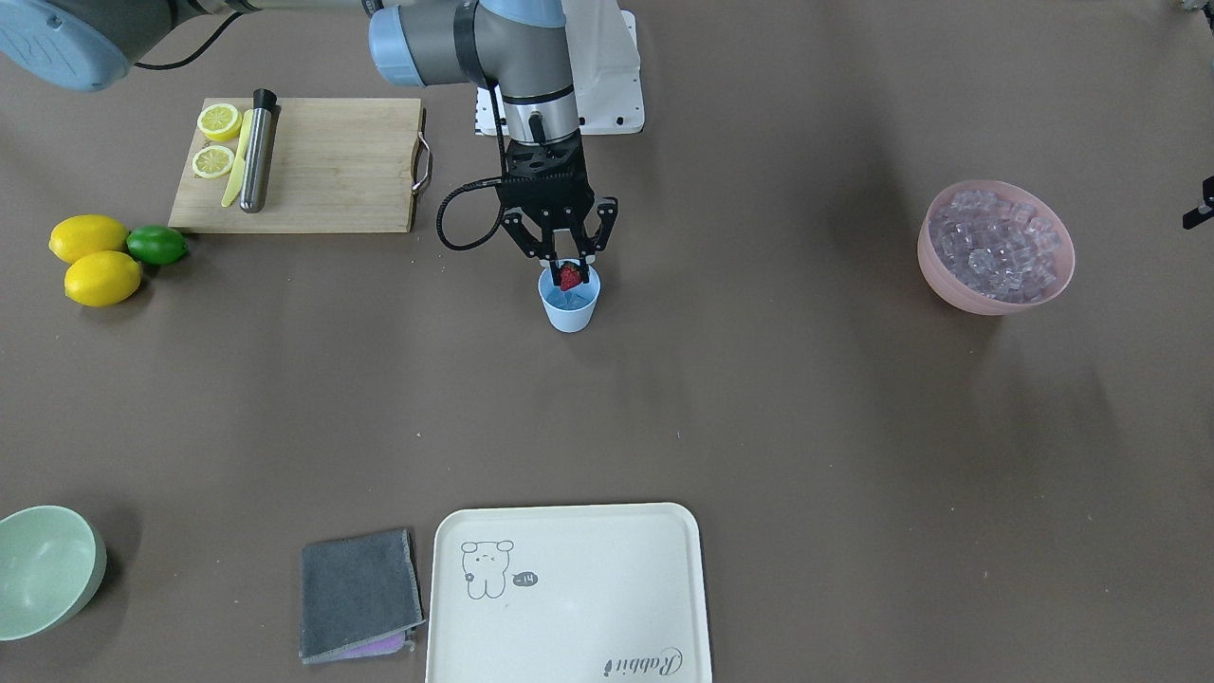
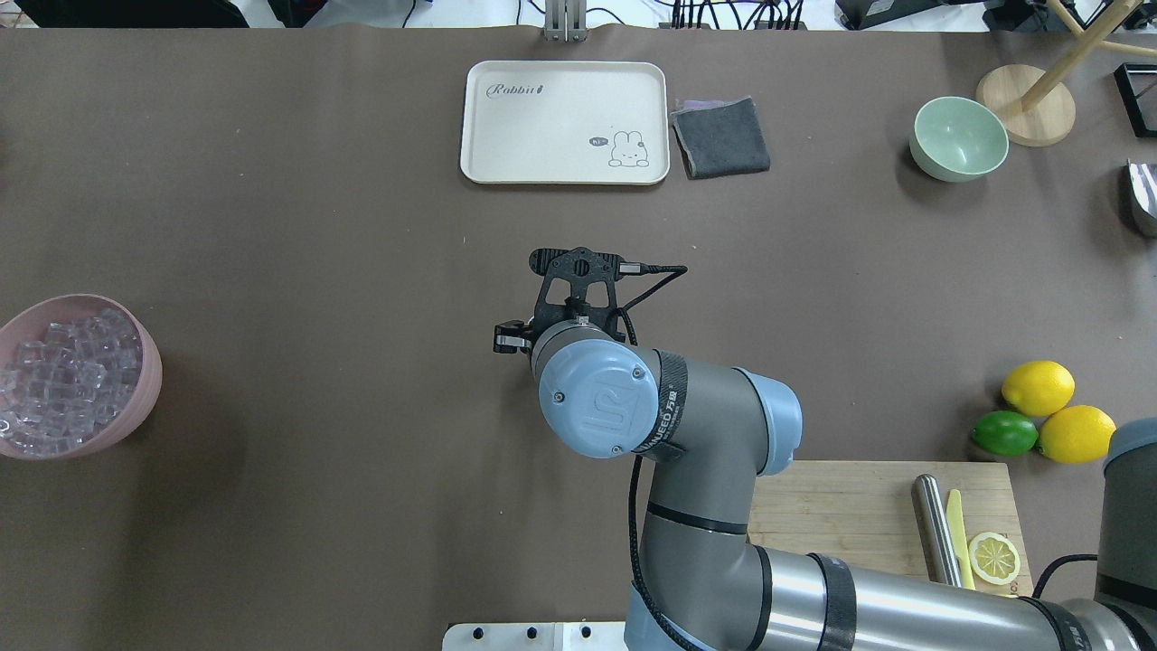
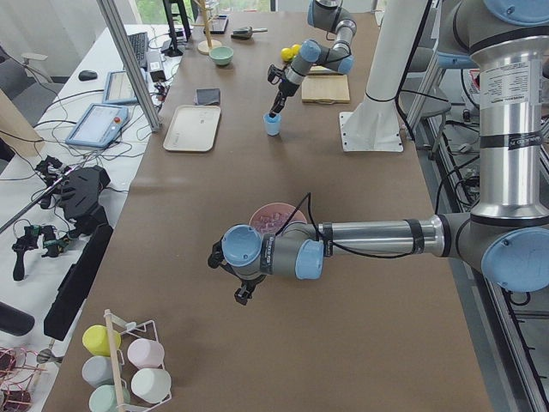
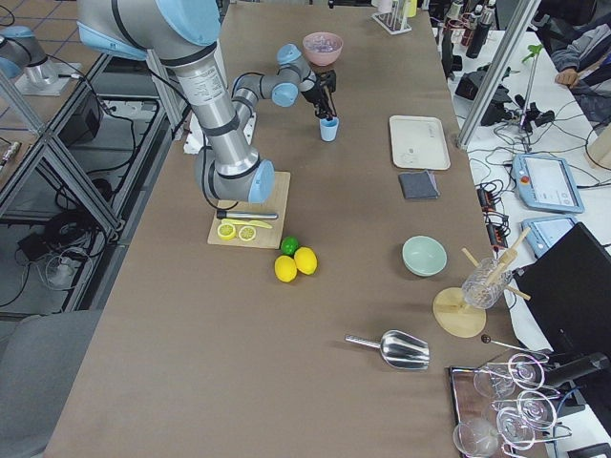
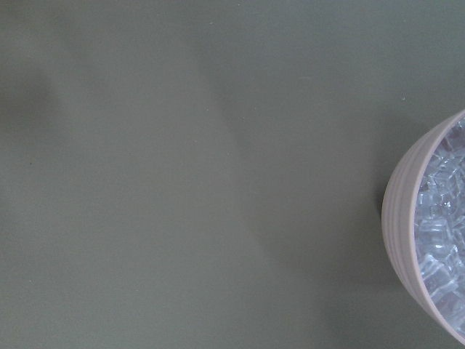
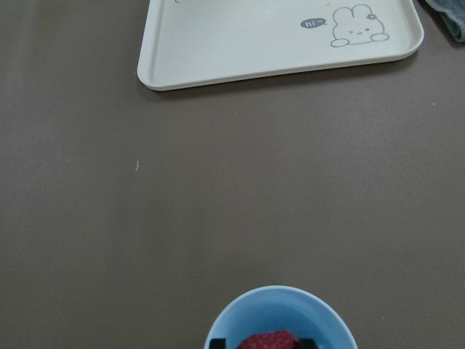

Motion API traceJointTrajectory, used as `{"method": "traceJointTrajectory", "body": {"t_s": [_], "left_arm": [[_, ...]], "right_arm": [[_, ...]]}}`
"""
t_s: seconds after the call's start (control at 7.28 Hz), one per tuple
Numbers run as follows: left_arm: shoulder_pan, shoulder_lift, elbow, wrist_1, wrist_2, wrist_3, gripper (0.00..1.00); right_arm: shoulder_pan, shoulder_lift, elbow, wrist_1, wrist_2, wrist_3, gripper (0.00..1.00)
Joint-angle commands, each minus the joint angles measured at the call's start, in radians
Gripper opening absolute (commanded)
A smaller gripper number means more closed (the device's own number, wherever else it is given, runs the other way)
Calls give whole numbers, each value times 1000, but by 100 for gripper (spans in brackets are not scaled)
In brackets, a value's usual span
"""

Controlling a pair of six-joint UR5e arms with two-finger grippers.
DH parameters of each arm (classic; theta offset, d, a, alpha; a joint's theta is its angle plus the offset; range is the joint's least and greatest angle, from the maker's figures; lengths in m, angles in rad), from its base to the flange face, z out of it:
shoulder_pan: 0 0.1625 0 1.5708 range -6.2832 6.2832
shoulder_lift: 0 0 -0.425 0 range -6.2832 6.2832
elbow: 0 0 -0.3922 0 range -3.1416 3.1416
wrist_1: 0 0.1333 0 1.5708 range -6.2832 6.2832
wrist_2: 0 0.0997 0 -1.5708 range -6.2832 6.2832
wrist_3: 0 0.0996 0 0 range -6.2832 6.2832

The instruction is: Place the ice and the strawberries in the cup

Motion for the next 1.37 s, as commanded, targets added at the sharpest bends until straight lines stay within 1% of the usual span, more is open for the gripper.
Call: {"method": "traceJointTrajectory", "body": {"t_s": [0.0,0.27,0.41,0.55,0.69,0.82,0.96,1.1,1.24], "left_arm": [[0,0,2,0,0,0,98],[0,0,2,0,0,0,98],[0,0,5,-2,0,0,98],[0,0,6,-2,2,2,98],[0,3,6,-23,15,2,98],[-2,8,0,-55,14,-11,98],[-3,5,0,-49,17,-12,98],[-30,2,-3,-48,17,-55,98],[-55,-6,-21,-45,18,-190,98]], "right_arm": [[0,0,6,8,0,1,98],[12,0,35,7,14,-2,99],[27,-5,44,4,41,-2,99],[58,-15,53,-24,93,-1,99],[81,-44,116,-148,109,-2,100],[119,-52,174,-317,167,-10,100],[185,-61,200,-403,242,-25,100],[240,-136,271,-407,286,-119,100],[327,-229,327,-389,367,-249,100]]}}
